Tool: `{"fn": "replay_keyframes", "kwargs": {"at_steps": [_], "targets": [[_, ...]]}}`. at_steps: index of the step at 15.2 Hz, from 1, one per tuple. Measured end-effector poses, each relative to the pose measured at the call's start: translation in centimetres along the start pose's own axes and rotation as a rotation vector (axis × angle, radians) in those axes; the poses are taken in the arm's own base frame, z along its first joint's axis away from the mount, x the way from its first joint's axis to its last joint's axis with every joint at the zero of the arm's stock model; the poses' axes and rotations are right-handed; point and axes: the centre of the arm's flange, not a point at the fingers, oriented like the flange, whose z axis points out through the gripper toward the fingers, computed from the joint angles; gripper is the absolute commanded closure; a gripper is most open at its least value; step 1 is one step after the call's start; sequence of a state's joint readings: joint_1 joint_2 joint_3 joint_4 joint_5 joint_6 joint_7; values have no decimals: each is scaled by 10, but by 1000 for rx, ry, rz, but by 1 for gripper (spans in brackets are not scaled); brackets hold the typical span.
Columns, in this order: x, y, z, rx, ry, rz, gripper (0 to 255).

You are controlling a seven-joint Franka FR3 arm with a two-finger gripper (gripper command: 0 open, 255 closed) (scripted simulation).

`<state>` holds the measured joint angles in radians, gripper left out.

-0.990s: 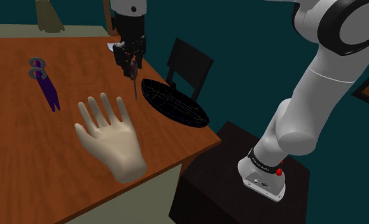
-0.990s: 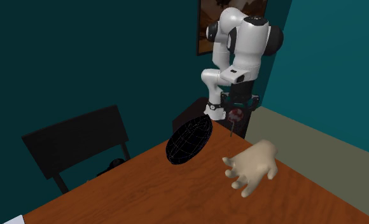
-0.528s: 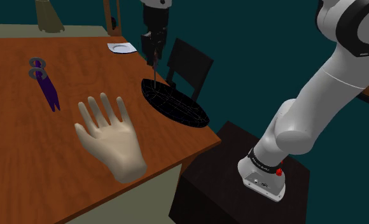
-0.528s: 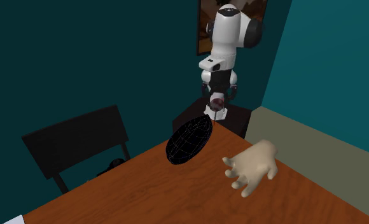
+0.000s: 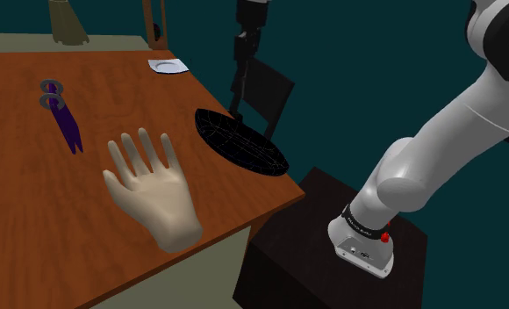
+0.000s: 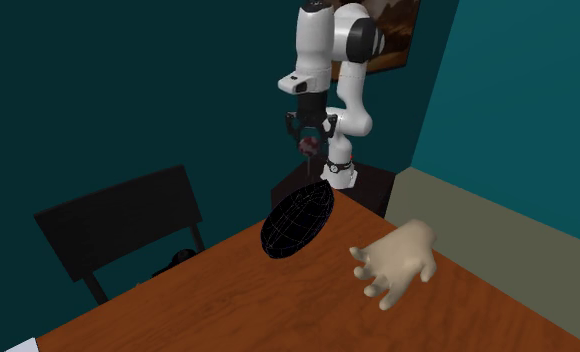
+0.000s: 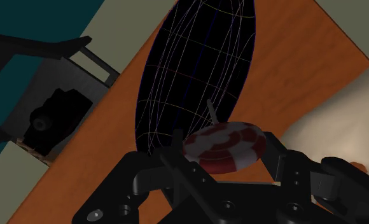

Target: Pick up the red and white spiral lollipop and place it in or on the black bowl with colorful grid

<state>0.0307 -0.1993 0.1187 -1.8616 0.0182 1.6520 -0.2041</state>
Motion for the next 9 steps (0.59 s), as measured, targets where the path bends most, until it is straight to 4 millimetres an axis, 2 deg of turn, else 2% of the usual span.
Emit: {"fn": "replay_keyframes", "kwargs": {"at_steps": [3, 9], "targets": [[-5, 17, 7, 0, 0, -1, 255], [-7, 19, 37, 0, -1, -2, 255]]}}
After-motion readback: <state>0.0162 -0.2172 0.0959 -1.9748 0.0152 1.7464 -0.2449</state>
